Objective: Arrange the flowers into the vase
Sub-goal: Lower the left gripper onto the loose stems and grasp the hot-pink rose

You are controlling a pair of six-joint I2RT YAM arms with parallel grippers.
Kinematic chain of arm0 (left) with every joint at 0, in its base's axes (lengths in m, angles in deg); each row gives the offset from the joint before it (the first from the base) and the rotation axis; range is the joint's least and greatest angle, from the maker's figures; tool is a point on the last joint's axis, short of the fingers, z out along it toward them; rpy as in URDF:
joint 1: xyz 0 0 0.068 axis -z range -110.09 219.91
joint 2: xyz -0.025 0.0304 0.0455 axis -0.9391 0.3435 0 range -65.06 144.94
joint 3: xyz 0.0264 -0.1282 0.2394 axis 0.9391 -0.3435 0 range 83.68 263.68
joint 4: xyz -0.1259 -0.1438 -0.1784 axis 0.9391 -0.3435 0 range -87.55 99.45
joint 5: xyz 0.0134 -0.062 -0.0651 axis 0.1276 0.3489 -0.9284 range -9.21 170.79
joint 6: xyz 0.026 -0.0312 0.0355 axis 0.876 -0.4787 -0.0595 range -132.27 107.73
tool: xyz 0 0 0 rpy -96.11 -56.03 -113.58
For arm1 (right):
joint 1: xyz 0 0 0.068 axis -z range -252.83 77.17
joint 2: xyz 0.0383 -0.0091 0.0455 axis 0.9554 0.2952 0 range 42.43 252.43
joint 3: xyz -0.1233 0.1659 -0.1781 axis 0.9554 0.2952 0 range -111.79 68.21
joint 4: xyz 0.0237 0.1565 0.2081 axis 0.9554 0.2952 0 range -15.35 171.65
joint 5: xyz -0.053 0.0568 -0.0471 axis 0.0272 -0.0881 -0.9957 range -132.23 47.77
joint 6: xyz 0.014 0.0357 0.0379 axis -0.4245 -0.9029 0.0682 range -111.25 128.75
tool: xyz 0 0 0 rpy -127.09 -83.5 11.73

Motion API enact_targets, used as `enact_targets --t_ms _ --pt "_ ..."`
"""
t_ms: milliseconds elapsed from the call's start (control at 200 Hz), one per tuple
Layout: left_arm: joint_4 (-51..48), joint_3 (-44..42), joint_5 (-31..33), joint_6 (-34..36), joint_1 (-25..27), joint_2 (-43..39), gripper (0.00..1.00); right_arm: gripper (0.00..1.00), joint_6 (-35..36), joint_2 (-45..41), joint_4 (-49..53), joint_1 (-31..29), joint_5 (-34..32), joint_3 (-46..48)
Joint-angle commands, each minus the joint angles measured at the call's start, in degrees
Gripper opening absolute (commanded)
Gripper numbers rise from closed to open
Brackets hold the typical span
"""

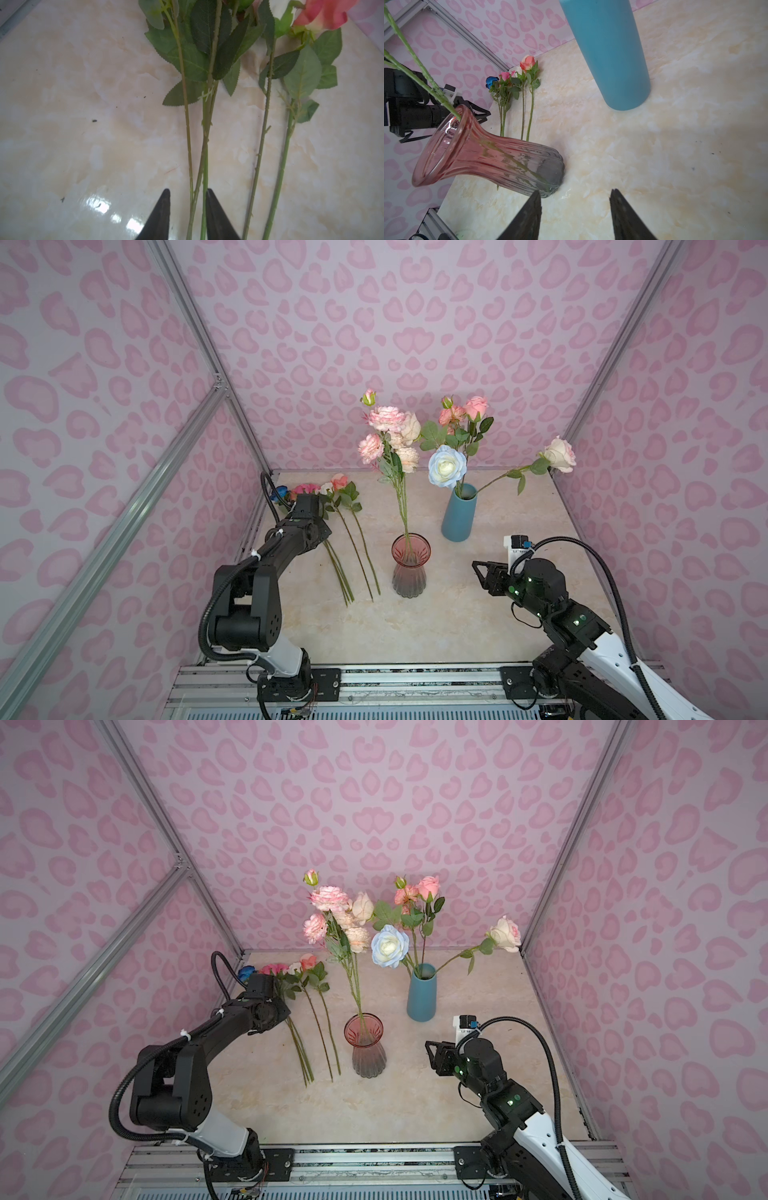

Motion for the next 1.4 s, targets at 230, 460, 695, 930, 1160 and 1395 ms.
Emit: enact_targets --t_ms 230,460,695,930,1160,1395 --pt "-1.0 7.9 0.7 6.8 0.0 10.4 0.23 0.54 0.1 0.9 -3.6 1.8 1.7 1.2" --pt "-0.8 8.0 0.8 7.9 -0.1 11.0 0.11 0.54 0.2 1.5 -4.2 2.8 2.7 1.3" --pt "-0.9 7.3 0.1 8.4 0.0 8.5 0.04 0.54 0.3 0.5 -3.5 3.1 3.0 1.1" --pt "-2.2 6.4 -0.5 8.6 1.3 -0.9 0.03 0.54 -0.1 0.4 -4.2 3.3 3.4 1.3" --pt "-1.5 2.6 -0.4 7.7 2.2 -5.1 0.04 0.54 -0.1 1.6 -4.9 3.3 4.3 1.0" --pt "-1.9 0.4 -0.7 9.4 5.7 -18.2 0.04 0.54 0.4 0.8 -3.5 3.4 3.9 0.0"
